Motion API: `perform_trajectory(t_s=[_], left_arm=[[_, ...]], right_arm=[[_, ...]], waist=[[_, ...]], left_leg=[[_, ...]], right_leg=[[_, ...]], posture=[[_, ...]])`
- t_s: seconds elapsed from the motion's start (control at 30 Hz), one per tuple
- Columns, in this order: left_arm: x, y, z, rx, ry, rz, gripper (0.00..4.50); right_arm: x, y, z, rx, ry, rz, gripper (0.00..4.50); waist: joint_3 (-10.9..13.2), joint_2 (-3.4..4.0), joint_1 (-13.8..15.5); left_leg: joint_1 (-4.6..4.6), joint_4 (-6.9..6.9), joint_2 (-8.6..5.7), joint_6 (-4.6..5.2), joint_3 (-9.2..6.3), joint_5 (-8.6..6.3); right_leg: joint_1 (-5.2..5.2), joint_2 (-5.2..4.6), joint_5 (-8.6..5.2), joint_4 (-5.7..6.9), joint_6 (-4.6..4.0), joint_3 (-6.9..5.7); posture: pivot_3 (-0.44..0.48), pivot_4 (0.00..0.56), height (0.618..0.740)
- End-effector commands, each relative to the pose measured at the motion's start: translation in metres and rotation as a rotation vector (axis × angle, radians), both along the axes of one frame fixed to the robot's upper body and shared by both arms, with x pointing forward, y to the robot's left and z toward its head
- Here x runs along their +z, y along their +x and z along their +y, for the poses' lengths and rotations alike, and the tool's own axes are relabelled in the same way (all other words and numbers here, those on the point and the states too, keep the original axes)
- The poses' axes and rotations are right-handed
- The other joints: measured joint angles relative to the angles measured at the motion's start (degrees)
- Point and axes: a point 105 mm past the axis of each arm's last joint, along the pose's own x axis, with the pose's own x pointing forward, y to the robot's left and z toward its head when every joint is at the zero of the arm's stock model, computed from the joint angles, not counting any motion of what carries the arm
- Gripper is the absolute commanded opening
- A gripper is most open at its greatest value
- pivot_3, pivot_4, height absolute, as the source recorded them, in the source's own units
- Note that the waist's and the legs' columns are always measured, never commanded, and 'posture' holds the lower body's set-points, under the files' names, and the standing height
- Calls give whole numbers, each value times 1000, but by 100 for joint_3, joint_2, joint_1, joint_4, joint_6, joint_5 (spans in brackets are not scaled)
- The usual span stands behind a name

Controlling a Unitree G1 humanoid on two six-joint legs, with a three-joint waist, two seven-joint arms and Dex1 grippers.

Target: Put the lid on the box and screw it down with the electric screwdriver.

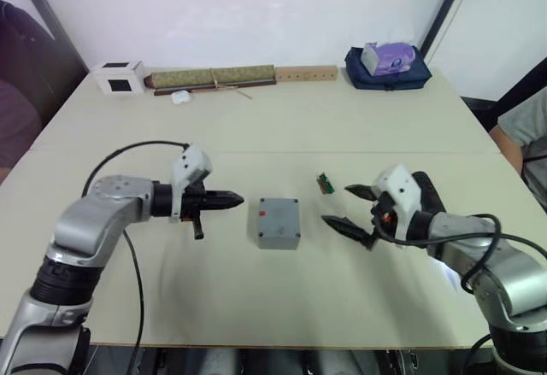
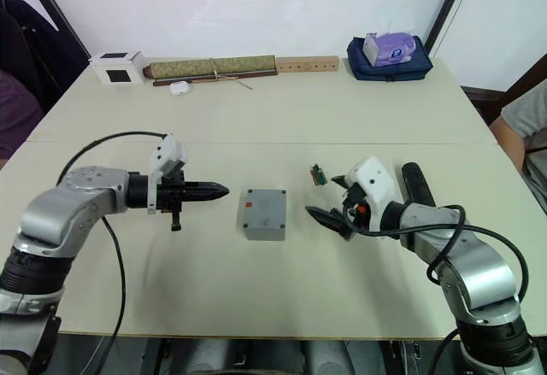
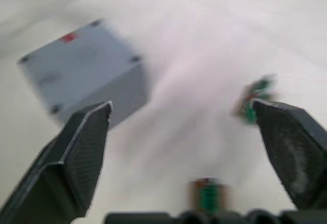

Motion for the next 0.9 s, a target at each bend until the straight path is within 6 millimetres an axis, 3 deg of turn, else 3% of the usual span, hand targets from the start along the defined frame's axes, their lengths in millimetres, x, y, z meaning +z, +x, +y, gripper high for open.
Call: perform_trajectory(t_s=[0.03, 0.2, 0.43, 0.9], left_arm=[[14, -8, -10, -80, -6, -38, 0], [14, -3, -19, -102, 27, -81, 0], [12, -8, -33, -158, 36, -111, 0], [9, -11, -34, -169, 68, -128, 0]], right_arm=[[-3, -2, -8, -29, 3, -6, 4036], [-10, -1, -17, -73, 17, 11, 2389], [-25, -4, -19, -89, -9, 37, 2389], [-38, 9, -20, -121, -13, 33, 2389]], waist=[[0, 0, -11], [0, 0, -26], [1, -1, -14], [1, -1, -15]], left_leg=[[1, -2, 0, 0, 2, 0], [5, -3, -2, 0, 4, 0], [4, -3, -5, 0, 6, 0], [5, -3, -4, 0, 6, 0]], right_leg=[[0, 0, 0, 0, 0, 1], [-2, 8, 0, 1, 0, 4], [-1, 6, 0, 0, 0, 6], [-1, 6, 0, 0, 0, 6]], posture=[[0, 150, 740], [0, 150, 740], [0, 150, 740], [0, 150, 740]])
